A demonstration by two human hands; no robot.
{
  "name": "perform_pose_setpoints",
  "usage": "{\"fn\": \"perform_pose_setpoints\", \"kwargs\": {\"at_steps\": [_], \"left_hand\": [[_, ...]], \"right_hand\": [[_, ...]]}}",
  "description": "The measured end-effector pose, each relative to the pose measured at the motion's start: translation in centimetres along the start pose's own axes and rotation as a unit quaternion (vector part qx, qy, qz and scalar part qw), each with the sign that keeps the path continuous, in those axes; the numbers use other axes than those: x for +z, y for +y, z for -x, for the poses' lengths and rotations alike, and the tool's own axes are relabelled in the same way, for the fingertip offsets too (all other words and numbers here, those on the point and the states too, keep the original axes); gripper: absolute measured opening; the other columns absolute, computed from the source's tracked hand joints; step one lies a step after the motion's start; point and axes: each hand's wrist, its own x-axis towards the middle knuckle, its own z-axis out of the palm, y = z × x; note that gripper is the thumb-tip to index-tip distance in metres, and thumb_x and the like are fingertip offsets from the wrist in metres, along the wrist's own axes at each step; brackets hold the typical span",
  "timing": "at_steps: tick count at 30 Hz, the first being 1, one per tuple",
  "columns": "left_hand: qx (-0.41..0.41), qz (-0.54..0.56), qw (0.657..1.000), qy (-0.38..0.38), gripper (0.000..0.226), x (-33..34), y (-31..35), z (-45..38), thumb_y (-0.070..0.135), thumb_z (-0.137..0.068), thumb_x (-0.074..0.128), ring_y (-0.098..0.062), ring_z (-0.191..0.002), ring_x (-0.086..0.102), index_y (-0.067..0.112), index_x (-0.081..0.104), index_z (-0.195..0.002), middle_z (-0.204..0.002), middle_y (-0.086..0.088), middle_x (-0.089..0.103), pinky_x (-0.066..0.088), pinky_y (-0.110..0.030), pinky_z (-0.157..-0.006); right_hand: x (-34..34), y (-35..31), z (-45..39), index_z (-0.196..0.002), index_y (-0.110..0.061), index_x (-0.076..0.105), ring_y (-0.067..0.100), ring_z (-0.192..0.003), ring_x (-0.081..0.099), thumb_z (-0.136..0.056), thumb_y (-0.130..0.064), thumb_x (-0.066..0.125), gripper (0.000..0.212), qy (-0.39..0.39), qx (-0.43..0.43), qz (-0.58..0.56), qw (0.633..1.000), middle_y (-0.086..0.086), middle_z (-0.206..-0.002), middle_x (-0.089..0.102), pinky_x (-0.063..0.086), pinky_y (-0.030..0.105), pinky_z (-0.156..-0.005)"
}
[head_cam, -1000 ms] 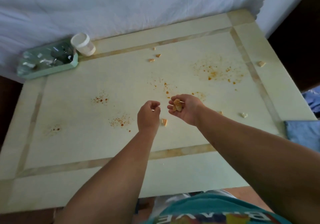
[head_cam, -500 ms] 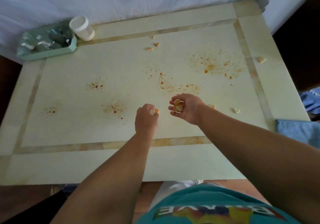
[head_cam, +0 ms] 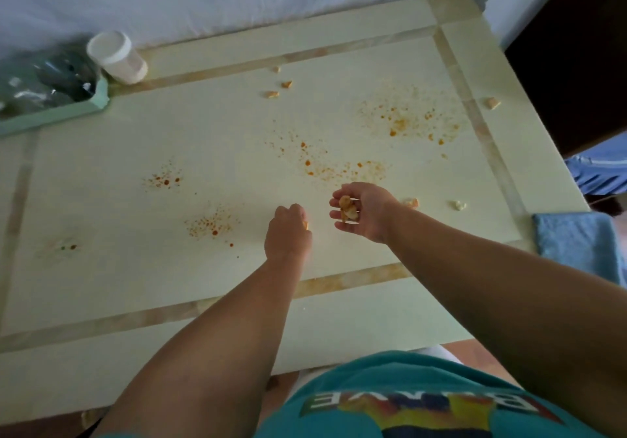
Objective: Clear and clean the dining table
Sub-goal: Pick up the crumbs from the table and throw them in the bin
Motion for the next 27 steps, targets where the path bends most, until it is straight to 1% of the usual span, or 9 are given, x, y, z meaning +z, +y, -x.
{"fn": "perform_pose_setpoints", "kwargs": {"at_steps": [2, 4, 8, 12, 15, 17, 19, 22, 27], "left_hand": [[0.015, -0.007, 1.000, -0.004, 0.020, 0.0, 0.1, -0.2, 0.010, -0.088, 0.055, -0.026, -0.092, 0.060, 0.017, 0.053, -0.107, -0.106, -0.006, 0.050, 0.052, -0.032, -0.076], [0.010, 0.006, 1.000, -0.018, 0.019, 0.0, 0.1, -0.5, 0.011, -0.090, 0.052, -0.027, -0.095, 0.061, 0.014, 0.056, -0.107, -0.107, -0.008, 0.053, 0.049, -0.032, -0.079], [-0.024, 0.080, 0.995, -0.049, 0.017, -0.2, -0.3, -1.1, 0.013, -0.087, 0.052, -0.025, -0.098, 0.062, 0.016, 0.065, -0.098, -0.101, -0.005, 0.067, 0.042, -0.027, -0.075], [-0.034, 0.173, 0.982, -0.073, 0.019, -1.1, 0.0, -1.8, 0.020, -0.086, 0.057, -0.022, -0.074, 0.066, 0.016, 0.070, -0.072, -0.076, -0.005, 0.072, 0.046, -0.026, -0.066], [-0.063, 0.312, 0.944, -0.087, 0.023, -1.7, 1.1, -2.3, 0.025, -0.084, 0.065, -0.016, -0.057, 0.061, 0.019, 0.069, -0.062, -0.064, -0.002, 0.070, 0.052, -0.032, -0.067], [-0.064, 0.382, 0.918, -0.082, 0.021, -2.3, 2.1, -2.3, 0.025, -0.084, 0.068, -0.014, -0.055, 0.060, 0.017, 0.071, -0.064, -0.063, -0.003, 0.069, 0.054, -0.034, -0.067], [-0.043, 0.413, 0.906, -0.081, 0.018, -2.8, 3.3, -1.9, 0.025, -0.086, 0.067, -0.013, -0.053, 0.058, 0.013, 0.072, -0.073, -0.063, -0.001, 0.068, 0.051, -0.031, -0.063], [-0.005, 0.415, 0.905, -0.093, 0.018, -2.9, 4.7, -1.3, 0.031, -0.085, 0.069, -0.010, -0.052, 0.056, 0.014, 0.073, -0.080, -0.063, 0.002, 0.067, 0.046, -0.027, -0.057], [0.037, 0.377, 0.918, -0.115, 0.018, -2.4, 6.4, -0.5, 0.030, -0.088, 0.066, -0.001, -0.051, 0.057, 0.015, 0.075, -0.090, -0.072, 0.003, 0.072, 0.042, -0.022, -0.058]], "right_hand": [[0.2, 0.4, 0.0, -0.093, -0.009, 0.064, 0.025, -0.080, 0.064, -0.095, -0.023, 0.054, 0.017, 0.001, 0.003, -0.005, 1.000, 0.008, -0.087, 0.067, 0.054, 0.038, -0.078], [0.3, 0.7, 0.0, -0.093, -0.009, 0.064, 0.025, -0.078, 0.064, -0.096, -0.024, 0.054, 0.018, 0.003, 0.005, -0.010, 1.000, 0.008, -0.086, 0.067, 0.054, 0.037, -0.075], [0.4, 0.5, 0.2, -0.093, -0.009, 0.062, 0.025, -0.076, 0.063, -0.097, -0.023, 0.052, 0.018, 0.015, 0.000, -0.013, 1.000, 0.008, -0.085, 0.065, 0.053, 0.037, -0.073], [0.4, 0.0, 0.1, -0.092, -0.009, 0.061, 0.024, -0.073, 0.062, -0.097, -0.024, 0.052, 0.018, 0.018, -0.008, -0.016, 1.000, 0.008, -0.084, 0.064, 0.052, 0.036, -0.072], [0.5, -0.2, 0.1, -0.095, -0.009, 0.062, 0.024, -0.074, 0.063, -0.097, -0.027, 0.052, 0.021, 0.019, -0.009, -0.006, 1.000, 0.008, -0.085, 0.065, 0.053, 0.036, -0.073], [0.4, -0.3, 0.0, -0.096, -0.008, 0.062, 0.025, -0.076, 0.063, -0.097, -0.028, 0.052, 0.022, 0.018, -0.010, -0.001, 1.000, 0.009, -0.087, 0.065, 0.054, 0.038, -0.076], [0.2, -0.5, 0.1, -0.096, -0.007, 0.062, 0.026, -0.079, 0.063, -0.097, -0.028, 0.051, 0.023, 0.016, -0.010, 0.001, 1.000, 0.010, -0.088, 0.065, 0.055, 0.040, -0.081], [-0.2, -0.8, 0.3, -0.095, -0.006, 0.063, 0.029, -0.084, 0.064, -0.097, -0.027, 0.052, 0.023, 0.013, -0.006, -0.009, 1.000, 0.012, -0.086, 0.065, 0.055, 0.044, -0.087], [-1.8, -1.1, 0.7, -0.096, -0.004, 0.062, 0.032, -0.082, 0.064, -0.099, -0.023, 0.052, 0.021, 0.007, 0.002, -0.035, 0.999, 0.015, -0.083, 0.064, 0.057, 0.045, -0.087]]}}
